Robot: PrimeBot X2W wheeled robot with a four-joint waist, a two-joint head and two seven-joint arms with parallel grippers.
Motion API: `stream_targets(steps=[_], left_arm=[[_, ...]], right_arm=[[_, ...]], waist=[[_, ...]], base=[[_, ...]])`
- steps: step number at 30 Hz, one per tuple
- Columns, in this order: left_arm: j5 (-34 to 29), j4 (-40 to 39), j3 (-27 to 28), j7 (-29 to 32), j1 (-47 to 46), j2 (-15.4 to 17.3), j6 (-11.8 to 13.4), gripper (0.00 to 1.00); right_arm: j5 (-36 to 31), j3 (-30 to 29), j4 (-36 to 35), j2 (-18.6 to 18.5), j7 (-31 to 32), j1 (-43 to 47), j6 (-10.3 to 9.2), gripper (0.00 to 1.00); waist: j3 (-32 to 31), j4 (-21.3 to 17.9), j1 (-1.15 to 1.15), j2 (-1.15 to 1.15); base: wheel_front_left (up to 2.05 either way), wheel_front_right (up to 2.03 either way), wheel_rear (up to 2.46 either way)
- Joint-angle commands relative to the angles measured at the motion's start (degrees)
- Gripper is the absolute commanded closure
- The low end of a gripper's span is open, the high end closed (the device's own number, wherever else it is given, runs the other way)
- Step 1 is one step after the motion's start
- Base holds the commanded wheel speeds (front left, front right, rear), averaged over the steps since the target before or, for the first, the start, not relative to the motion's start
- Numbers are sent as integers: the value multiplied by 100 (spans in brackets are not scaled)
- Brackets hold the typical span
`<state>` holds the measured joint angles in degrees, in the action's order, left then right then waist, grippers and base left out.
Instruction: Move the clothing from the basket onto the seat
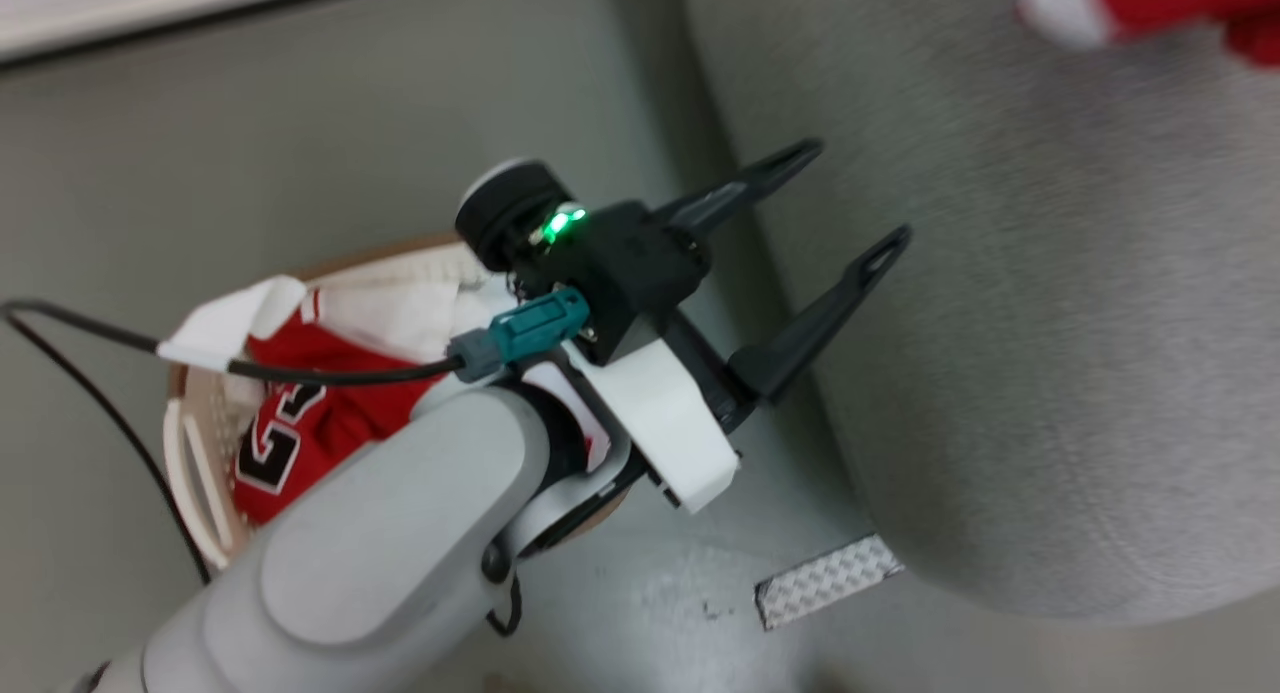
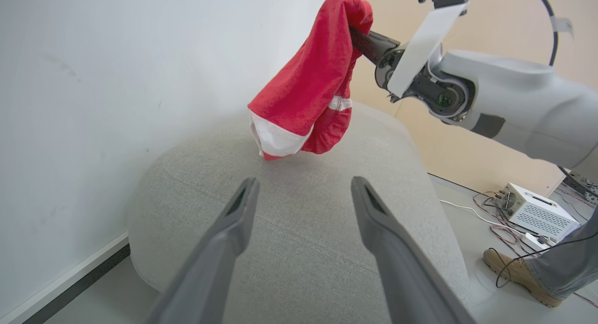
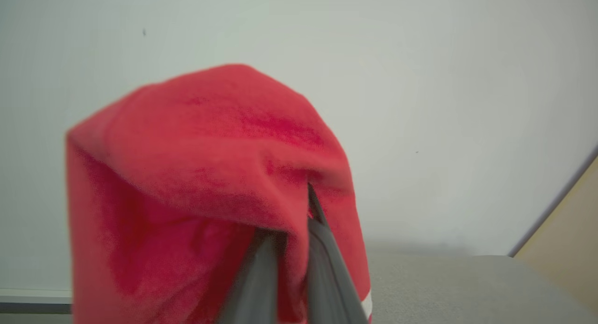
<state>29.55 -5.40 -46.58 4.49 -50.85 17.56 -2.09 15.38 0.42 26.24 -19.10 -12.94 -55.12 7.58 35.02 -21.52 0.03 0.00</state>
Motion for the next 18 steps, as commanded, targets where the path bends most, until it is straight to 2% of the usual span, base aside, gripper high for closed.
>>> stream_targets(steps=[1, 6, 8, 9, 12, 15, 17, 18], left_arm=[[-90, -26, 29, -24, -238, -49, -41, 0], [-89, -12, 141, -214, -491, -205, -29, 0], [-74, -8, 173, -275, -505, -221, -4, 0], [-59, 38, 235, -400, -487, -214, 16, 0], [-49, 97, 255, -463, -409, -168, 17, 0], [-10, 207, 258, -567, -272, -109, -4, 0], [26, 274, 299, -639, -175, -78, 40, 0], [44, 302, 344, -685, -136, -61, 80, 0]], right_arm=[[21, -246, 204, -302, 105, -503, -16, 100], [-306, -862, 866, -865, 491, -1291, -16, 100], [-386, -1013, 981, -938, 548, -1391, -16, 100], [-604, -1240, 1258, -1014, 654, -1445, -15, 100], [-857, -1531, 1560, -980, 663, -1358, -16, 100], [-1281, -1935, 2021, -776, 641, -1077, -15, 100], [-1523, -2062, 2181, -639, 526, -979, -16, 29], [-1566, -2094, 2240, -553, 473, -923, -15, 0]], waist=[[892, 619, -3, 0], [1271, 941, -3, 0], [1328, 1003, -3, 0], [1407, 1105, -3, 0], [1428, 1167, -3, 0], [1365, 1209, -3, 0], [1260, 1189, -3, 0], [1199, 1168, -3, 0]], base=[[0, 0, 0], [0, 0, 0], [0, 0, 0], [0, 0, 0], [0, 0, 0], [0, 0, 0], [0, 0, 0], [0, 0, 0]])
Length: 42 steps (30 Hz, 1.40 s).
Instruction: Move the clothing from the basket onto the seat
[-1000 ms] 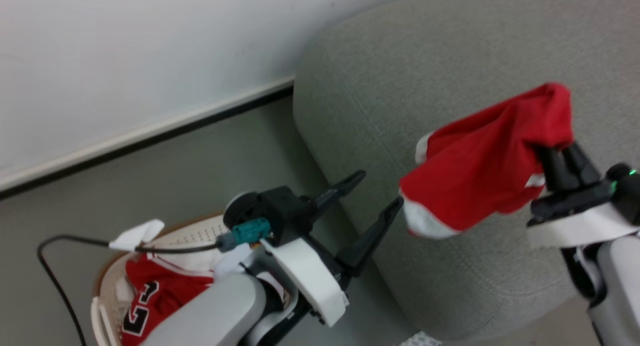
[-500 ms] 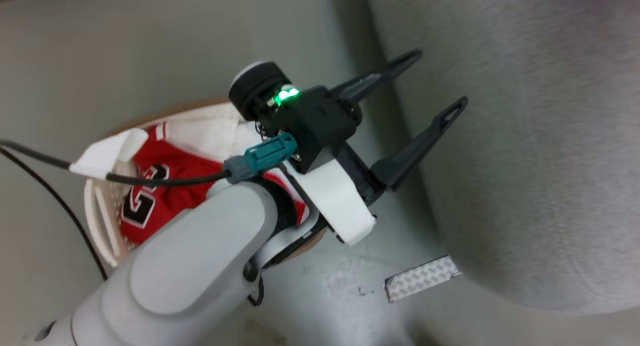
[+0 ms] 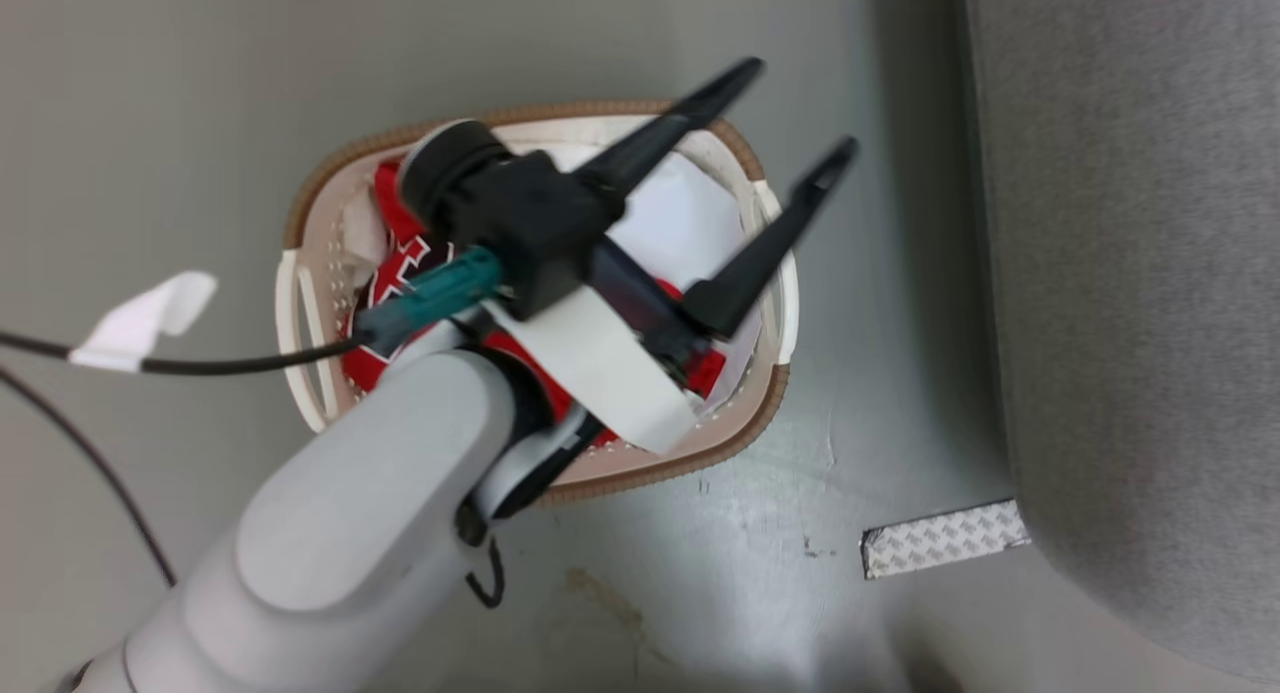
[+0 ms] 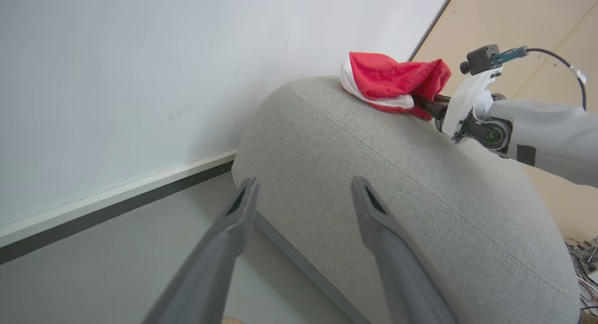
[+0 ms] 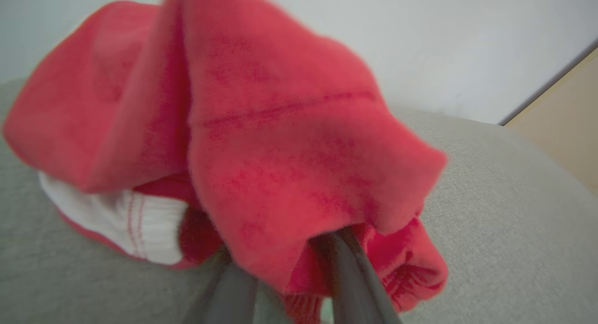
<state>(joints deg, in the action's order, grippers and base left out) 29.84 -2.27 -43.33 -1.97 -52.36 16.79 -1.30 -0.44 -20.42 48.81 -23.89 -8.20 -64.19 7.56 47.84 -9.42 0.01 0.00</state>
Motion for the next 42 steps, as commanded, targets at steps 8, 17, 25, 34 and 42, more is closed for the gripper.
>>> stream_targets(steps=[8, 17, 25, 34, 42], left_arm=[[228, 305, 265, -414, 608, 229, 212, 0], [489, 1156, 582, -1101, 1640, 315, 580, 0], [572, 1857, 917, -1317, 2693, 246, 772, 0], [-66, 1739, 1855, -1316, 4120, 151, 1087, 0], [-561, 1495, 2554, -1318, 5257, -131, 892, 0]], right_arm=[[-266, 338, -248, 419, -584, 826, -15, 0], [77, 1105, -1819, 738, -686, 2856, -14, 0], [334, 1443, -3105, 1264, -689, 4620, -14, 0], [503, 2100, -3530, 1754, -691, 5932, -14, 0], [595, 2085, -3373, 2020, -691, 6530, -14, 0]], waist=[[-961, -281, -1, 0], [-2512, 22, -1, 0], [-3660, 564, -1, 0], [-4586, 925, -1, 0], [-5038, 919, -1, 0]], base=[[0, 0, 0], [0, 0, 0], [0, 0, 0], [0, 0, 0], [0, 0, 0]])
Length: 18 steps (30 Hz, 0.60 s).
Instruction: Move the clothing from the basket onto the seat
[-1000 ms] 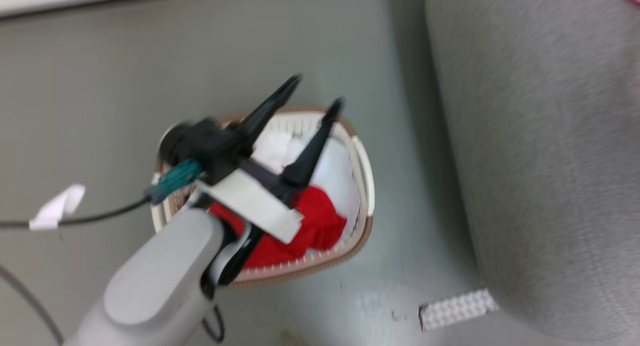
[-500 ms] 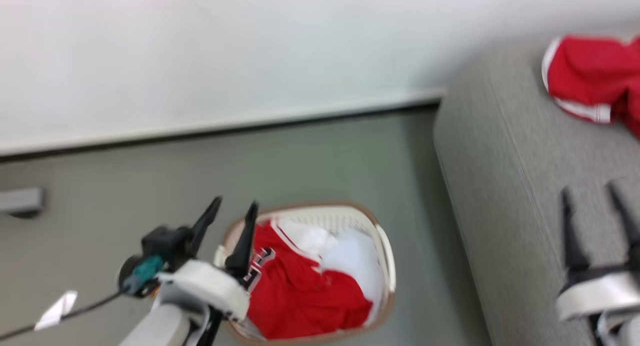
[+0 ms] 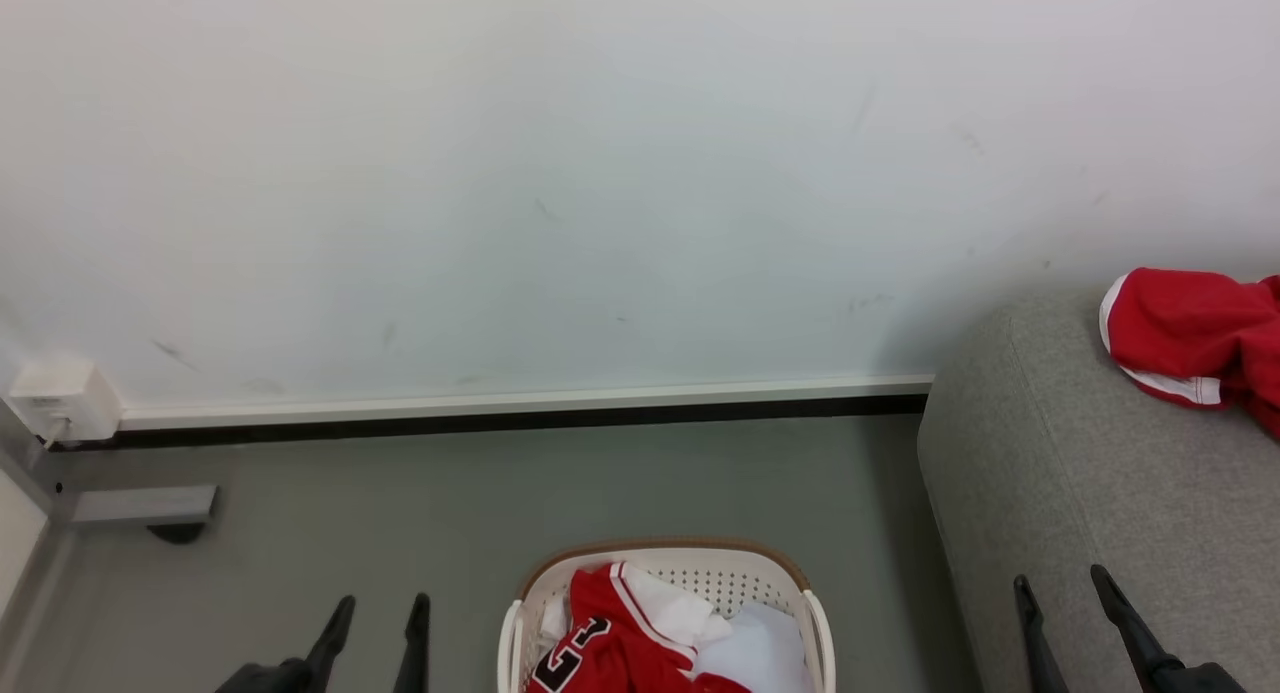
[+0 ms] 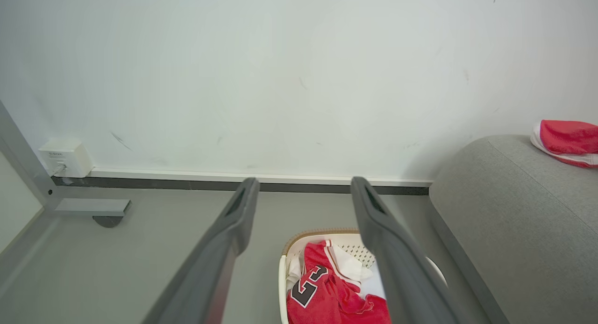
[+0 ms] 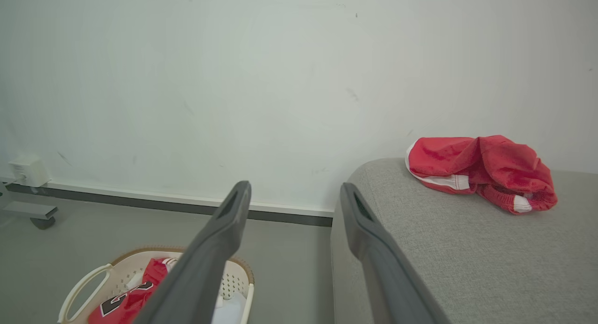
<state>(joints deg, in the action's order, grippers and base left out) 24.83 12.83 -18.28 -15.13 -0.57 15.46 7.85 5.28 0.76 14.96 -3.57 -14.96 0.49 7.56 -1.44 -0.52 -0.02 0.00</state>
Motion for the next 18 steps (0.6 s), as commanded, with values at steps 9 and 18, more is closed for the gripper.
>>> stream_targets(steps=[9, 18], left_arm=[[-491, -44, 577, -2, 430, -329, -351, 0], [-764, 65, 922, -2, 451, -533, -597, 0]], right_arm=[[19, -56, 253, 60, -15, 51, -14, 0], [41, 107, 325, 67, -16, -55, -14, 0]], waist=[[-232, 14, 2, 0], [-224, -130, 2, 0]], base=[[0, 0, 0], [0, 0, 0]])
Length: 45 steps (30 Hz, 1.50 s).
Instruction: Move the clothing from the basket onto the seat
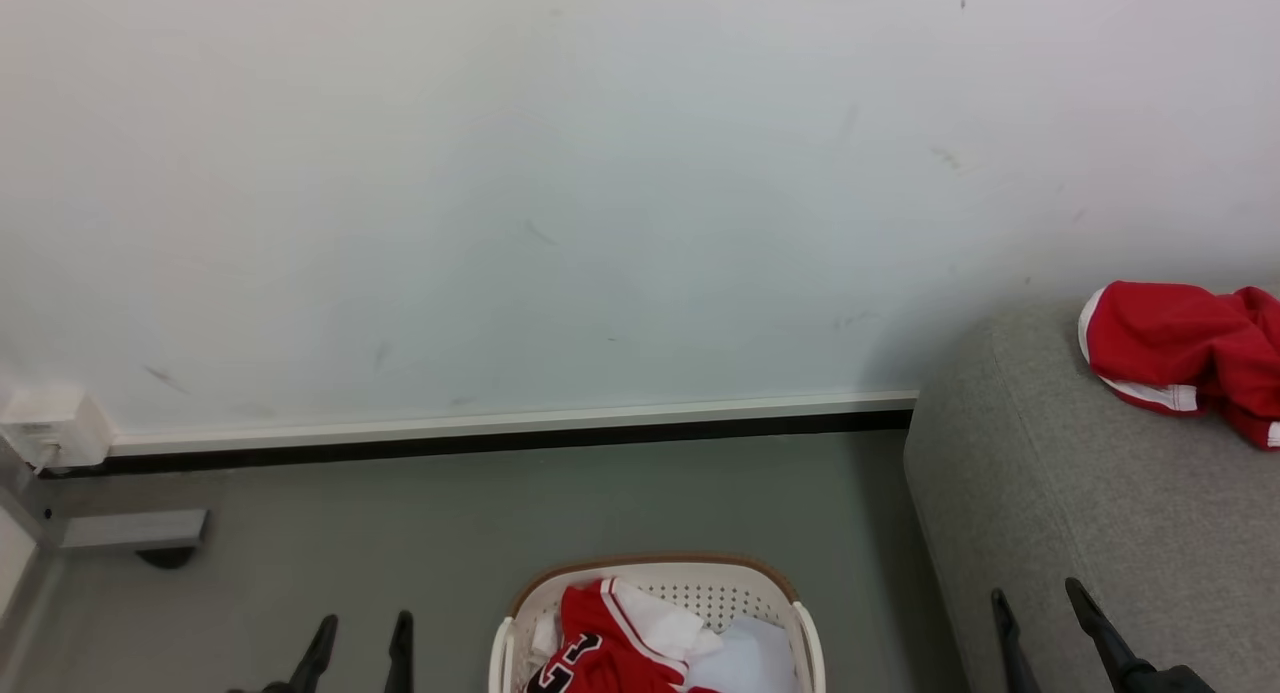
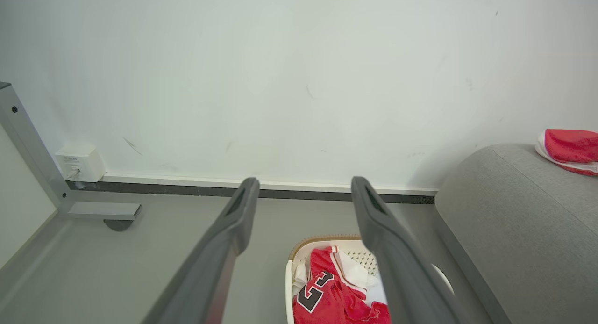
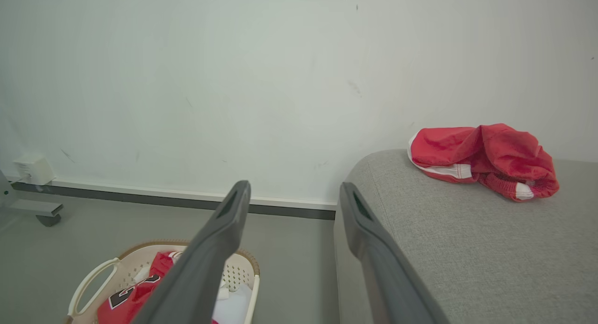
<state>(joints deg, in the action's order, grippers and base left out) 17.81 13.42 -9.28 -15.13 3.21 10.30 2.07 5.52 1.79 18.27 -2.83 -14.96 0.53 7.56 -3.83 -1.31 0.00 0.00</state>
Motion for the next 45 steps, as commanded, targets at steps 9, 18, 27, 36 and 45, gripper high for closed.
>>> stream_targets(steps=[9, 18, 27, 36, 45], left_arm=[[-251, 129, 91, -2, -193, -97, -183, 0], [-492, 597, -139, 404, -1053, 171, -333, 0], [-1107, 1317, -791, 1586, -2395, 641, -654, 0], [-1638, 2419, -1399, 2503, -3518, 952, -845, 0], [-1755, 3278, -1513, 2865, -4263, 1132, -796, 0]], right_arm=[[8, 163, -207, -26, -15, -298, -14, 0], [51, 319, -693, -24, -16, -756, -14, 0], [289, 389, -1088, 3, -16, -1337, -14, 0], [810, 703, -1294, 2, -16, -1862, -14, 0], [1199, 834, -1471, 4, -16, -2202, -14, 0]], waist=[[261, -508, 0, 0], [1063, -1197, 0, 0], [2260, -1662, 0, 0], [3270, -2119, 0, 0], [4130, -2369, 0, 0]], base=[[0, 0, 0], [0, 0, 0], [0, 0, 0], [0, 0, 0], [0, 0, 0]])
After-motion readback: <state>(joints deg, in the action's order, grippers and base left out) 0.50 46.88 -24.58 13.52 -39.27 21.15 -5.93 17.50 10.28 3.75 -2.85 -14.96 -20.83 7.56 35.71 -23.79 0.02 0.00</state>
